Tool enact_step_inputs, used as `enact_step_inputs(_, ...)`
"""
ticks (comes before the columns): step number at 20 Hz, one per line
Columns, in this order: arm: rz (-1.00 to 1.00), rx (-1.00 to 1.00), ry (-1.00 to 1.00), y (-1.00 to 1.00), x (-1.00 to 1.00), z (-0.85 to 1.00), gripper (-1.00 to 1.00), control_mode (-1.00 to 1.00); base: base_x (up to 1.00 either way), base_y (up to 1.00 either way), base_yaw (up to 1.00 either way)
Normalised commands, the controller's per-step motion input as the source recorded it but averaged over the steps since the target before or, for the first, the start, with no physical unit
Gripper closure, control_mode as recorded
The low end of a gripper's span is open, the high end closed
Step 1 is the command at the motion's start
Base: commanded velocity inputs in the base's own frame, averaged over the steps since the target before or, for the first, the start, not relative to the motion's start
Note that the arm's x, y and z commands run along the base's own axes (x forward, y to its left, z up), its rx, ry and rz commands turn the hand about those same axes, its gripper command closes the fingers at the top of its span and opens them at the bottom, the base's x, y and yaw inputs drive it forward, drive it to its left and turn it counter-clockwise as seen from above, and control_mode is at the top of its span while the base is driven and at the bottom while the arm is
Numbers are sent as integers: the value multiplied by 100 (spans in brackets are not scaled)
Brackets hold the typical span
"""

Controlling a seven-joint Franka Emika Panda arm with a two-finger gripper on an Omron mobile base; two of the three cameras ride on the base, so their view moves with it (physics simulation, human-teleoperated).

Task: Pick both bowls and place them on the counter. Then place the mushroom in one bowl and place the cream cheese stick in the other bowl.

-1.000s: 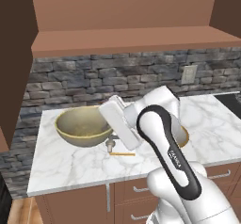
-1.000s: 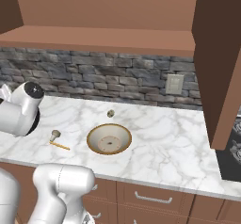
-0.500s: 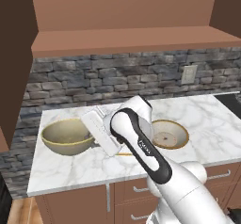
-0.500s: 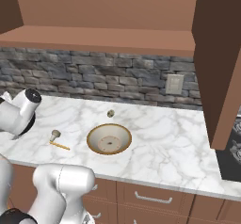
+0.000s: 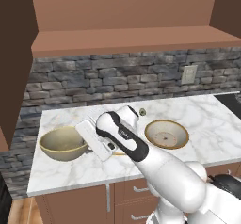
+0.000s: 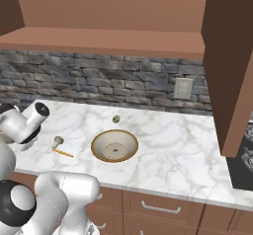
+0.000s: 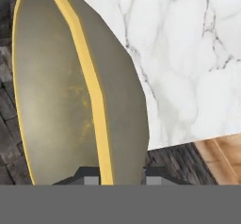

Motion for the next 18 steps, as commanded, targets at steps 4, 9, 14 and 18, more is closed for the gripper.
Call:
enact_step_inputs(4,3,0,-6,0,38,-53,100,-100,0,0,0)
enact_step_inputs(9,2,0,-10,0,29,-30,100,-100,0,0,0)
enact_step_inputs(14,1,0,-10,0,29,-31,100,-100,0,0,0)
enact_step_inputs(18,0,0,0,1,30,-32,100,-100,0,0,0)
